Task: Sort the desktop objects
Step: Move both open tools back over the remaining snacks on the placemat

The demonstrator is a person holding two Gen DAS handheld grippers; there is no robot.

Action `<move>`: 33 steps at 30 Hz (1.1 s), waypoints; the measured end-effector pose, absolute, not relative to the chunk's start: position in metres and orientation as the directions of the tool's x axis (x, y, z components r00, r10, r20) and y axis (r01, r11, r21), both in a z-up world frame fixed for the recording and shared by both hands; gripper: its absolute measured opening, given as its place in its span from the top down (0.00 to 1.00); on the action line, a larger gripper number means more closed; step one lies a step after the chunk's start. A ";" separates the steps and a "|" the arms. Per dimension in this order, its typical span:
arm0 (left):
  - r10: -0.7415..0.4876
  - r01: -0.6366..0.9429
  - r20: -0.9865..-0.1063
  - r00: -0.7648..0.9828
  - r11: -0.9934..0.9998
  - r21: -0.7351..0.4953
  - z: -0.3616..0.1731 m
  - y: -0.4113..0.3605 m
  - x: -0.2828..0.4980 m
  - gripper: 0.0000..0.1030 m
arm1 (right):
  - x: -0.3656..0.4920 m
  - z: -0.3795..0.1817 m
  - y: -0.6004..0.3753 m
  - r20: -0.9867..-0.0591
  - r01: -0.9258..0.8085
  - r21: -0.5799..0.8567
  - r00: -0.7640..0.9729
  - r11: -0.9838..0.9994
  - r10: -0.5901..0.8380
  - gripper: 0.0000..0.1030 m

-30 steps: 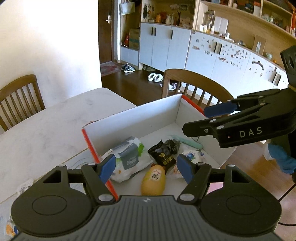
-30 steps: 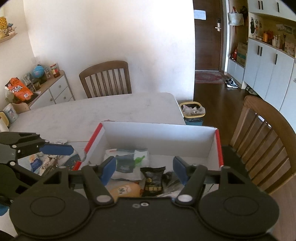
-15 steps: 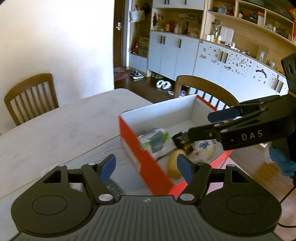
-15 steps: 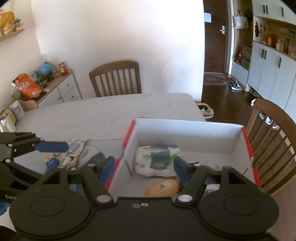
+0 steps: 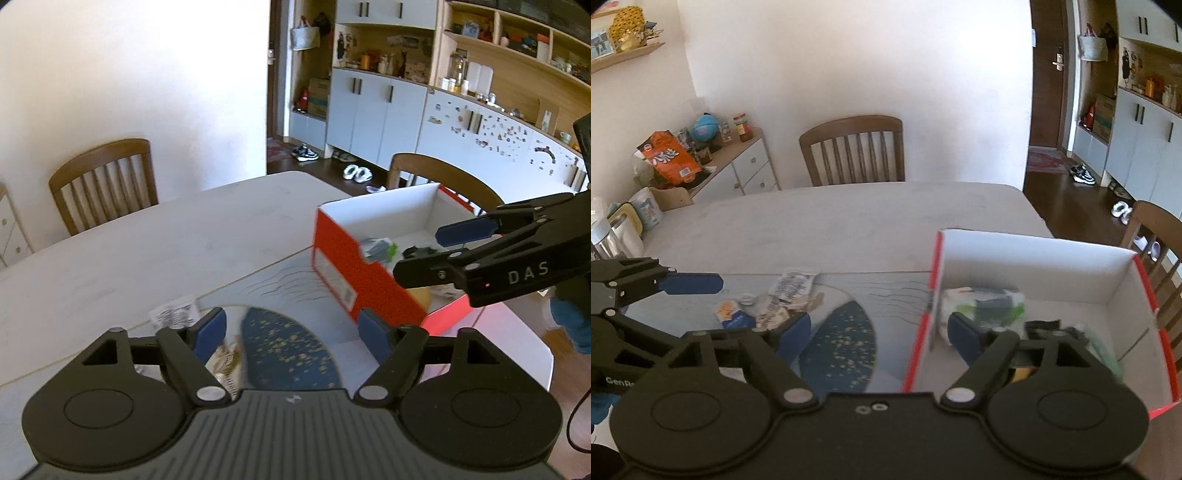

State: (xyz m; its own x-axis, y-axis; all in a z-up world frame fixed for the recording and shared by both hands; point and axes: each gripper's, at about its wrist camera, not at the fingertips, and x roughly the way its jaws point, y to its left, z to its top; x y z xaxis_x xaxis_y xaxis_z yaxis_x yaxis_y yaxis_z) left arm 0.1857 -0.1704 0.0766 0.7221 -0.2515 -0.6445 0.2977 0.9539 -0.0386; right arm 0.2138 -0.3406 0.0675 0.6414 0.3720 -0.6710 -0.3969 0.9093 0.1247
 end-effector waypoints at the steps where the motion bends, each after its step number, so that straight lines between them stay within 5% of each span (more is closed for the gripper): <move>1: -0.248 0.294 -0.642 0.725 0.955 -0.037 0.075 -0.166 0.184 0.19 | 0.213 0.067 -0.336 -0.670 -0.400 0.123 0.641 0.908 0.374 0.19; 8: -0.220 0.248 -0.646 0.731 0.967 -0.049 0.064 -0.131 0.176 0.16 | 0.210 0.060 -0.308 -0.668 -0.425 0.118 0.635 0.898 0.388 0.12; 12: -0.197 0.222 -0.642 0.741 0.974 -0.043 0.058 -0.116 0.171 0.00 | 0.209 0.055 -0.292 -0.667 -0.448 0.117 0.626 0.886 0.404 0.07; 33: -0.141 0.159 -0.650 0.747 0.987 -0.031 0.006 -0.059 0.168 0.00 | 0.216 0.021 -0.228 -0.700 -0.516 0.077 0.582 0.853 0.415 0.04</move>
